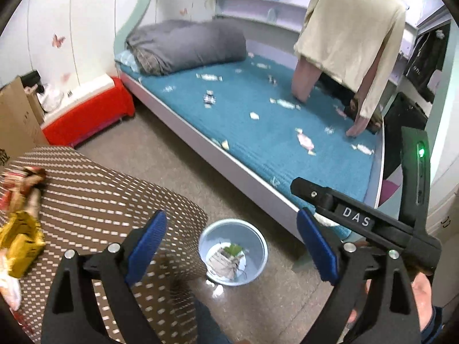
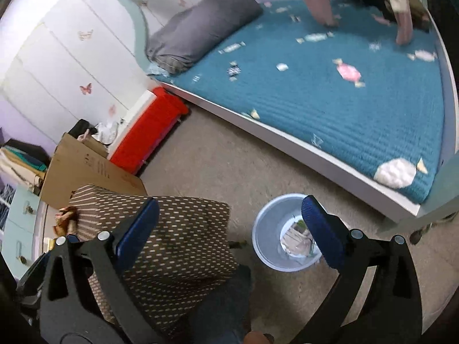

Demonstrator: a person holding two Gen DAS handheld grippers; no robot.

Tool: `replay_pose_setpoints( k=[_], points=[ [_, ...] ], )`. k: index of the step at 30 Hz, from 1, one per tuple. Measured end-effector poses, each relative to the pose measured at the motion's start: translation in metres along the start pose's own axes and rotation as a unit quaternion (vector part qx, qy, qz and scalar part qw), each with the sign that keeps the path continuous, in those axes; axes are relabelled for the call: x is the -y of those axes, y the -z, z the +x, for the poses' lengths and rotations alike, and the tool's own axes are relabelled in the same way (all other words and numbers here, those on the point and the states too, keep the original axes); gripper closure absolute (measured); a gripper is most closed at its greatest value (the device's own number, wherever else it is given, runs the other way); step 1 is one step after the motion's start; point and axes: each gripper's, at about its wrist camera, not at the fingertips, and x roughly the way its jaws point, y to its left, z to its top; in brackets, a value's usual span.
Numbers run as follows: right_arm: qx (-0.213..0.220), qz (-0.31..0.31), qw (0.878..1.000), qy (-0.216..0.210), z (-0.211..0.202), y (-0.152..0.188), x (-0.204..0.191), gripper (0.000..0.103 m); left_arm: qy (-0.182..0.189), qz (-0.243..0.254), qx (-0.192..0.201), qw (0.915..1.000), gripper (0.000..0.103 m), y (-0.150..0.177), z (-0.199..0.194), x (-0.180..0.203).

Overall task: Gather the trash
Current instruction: 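Lower newspaper and leaf toy into the blue bin and open both tools, then grasp the blue-white box with left tool while right tool grasps orange-white bag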

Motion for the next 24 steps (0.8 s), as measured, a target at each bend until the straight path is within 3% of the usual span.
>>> replay_pose_setpoints(
  k=[8, 14, 20, 24],
  points=[
    [0.022, -0.042, 0.999, -0.023, -0.034, 0.007, -0.056, 0.006, -0.024, -0.017, 0.056, 0.998, 0.012, 0.003, -0.067, -0.031],
    [0.037, -0.087, 0.994, -0.055, -0.054, 0.013, -0.111, 0.006, -0.032, -0.038, 0.077, 0.9958, 0.012, 0.015, -0.101, -0.06],
    [0.039, -0.14, 0.986, -0.086, -0.067, 0.028, -0.167, 0.006, -0.066, -0.067, 0.1, 0.9905, 0.012, 0.035, -0.136, -0.096],
    [0.025, -0.194, 0.974, -0.114, -0.068, 0.05, -0.211, 0.006, -0.096, -0.097, 0.117, 0.9837, 0.012, 0.053, -0.163, -0.127]
  ],
)
